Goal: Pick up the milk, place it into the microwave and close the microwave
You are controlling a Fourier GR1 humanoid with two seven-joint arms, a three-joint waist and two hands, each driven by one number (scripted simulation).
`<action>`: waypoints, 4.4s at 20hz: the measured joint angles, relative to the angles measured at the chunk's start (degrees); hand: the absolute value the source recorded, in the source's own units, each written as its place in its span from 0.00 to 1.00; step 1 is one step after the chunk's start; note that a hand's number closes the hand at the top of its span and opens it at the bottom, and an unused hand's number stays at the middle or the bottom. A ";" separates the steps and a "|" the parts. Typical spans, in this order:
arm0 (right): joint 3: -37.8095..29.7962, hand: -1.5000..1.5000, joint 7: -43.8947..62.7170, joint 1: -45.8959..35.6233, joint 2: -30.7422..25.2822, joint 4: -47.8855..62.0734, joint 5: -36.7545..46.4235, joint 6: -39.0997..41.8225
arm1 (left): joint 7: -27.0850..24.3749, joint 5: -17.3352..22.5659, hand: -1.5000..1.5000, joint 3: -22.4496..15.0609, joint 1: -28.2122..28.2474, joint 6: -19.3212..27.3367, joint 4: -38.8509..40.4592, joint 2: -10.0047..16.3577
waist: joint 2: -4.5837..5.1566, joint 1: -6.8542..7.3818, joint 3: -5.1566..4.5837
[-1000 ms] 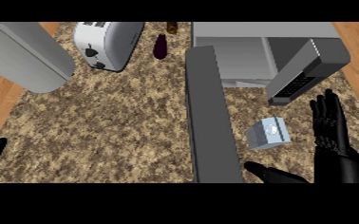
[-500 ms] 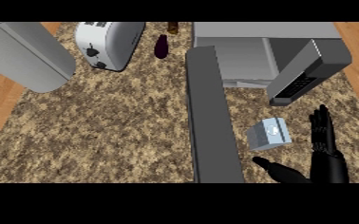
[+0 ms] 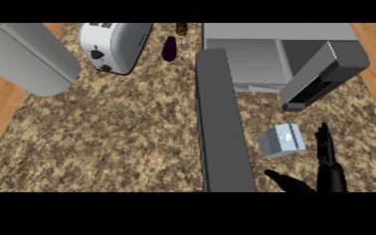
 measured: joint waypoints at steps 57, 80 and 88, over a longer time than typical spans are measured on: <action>-9.30 1.00 -34.45 -49.93 -7.45 68.32 -2.03 15.58 | -1.09 11.84 0.00 7.48 4.77 -8.48 2.64 3.25 | 0.60 1.15 0.09; -9.45 1.00 -21.32 -69.25 -15.50 76.90 2.03 1.93 | 1.56 14.95 0.00 7.11 -4.78 -6.65 3.79 6.88 | 3.05 5.65 0.24; -9.63 1.00 -18.52 -71.35 -18.85 78.15 2.68 -2.01 | 2.23 16.00 0.00 7.33 -6.81 -6.41 4.12 8.34 | 4.16 7.53 0.37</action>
